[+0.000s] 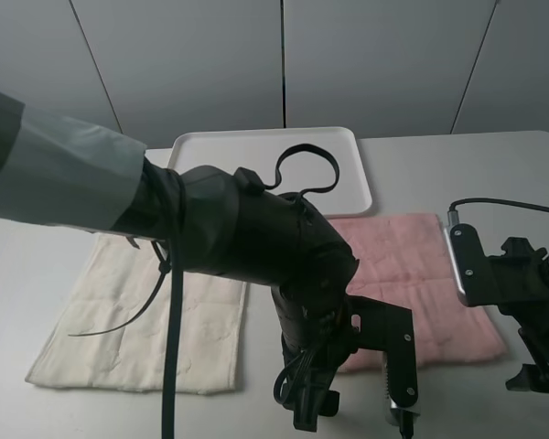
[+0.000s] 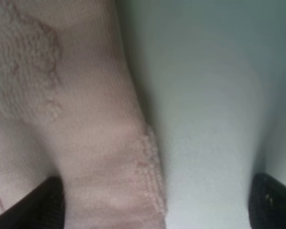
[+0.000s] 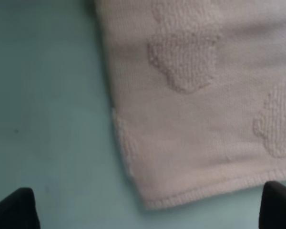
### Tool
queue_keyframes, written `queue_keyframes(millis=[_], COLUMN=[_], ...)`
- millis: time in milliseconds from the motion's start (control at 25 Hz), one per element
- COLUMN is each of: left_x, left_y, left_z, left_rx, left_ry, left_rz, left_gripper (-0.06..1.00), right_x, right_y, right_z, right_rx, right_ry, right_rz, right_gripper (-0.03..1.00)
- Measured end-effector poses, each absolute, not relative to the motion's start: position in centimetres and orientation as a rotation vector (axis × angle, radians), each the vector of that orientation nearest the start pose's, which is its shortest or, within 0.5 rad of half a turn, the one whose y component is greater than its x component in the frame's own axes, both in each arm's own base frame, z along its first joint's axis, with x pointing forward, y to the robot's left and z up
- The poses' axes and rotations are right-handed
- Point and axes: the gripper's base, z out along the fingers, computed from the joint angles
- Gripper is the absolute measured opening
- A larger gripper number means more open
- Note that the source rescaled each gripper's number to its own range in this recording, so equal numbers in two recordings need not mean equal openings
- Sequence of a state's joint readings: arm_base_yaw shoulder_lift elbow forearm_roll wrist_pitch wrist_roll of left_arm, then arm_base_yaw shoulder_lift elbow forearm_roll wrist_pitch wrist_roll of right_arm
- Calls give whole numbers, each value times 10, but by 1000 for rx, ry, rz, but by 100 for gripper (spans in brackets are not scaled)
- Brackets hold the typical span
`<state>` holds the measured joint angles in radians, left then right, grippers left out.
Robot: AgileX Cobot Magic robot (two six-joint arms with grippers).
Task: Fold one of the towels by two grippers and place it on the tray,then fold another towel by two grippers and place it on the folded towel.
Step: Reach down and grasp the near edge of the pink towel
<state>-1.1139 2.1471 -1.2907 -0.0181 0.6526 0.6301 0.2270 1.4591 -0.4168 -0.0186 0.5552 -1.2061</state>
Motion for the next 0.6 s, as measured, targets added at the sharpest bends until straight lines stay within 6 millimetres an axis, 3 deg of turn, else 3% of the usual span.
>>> queue_keyframes(millis=[600], left_x=[173], left_y=[-355], left_z=[90], left_rx=[-2501], left_ry=[-2125], left_rz=[79], left_gripper=[100], right_x=[179], right_y=[41], right_z=[101], right_rx=[-2073], right_ry=[2333], right_rz=[-28], right_gripper=[100])
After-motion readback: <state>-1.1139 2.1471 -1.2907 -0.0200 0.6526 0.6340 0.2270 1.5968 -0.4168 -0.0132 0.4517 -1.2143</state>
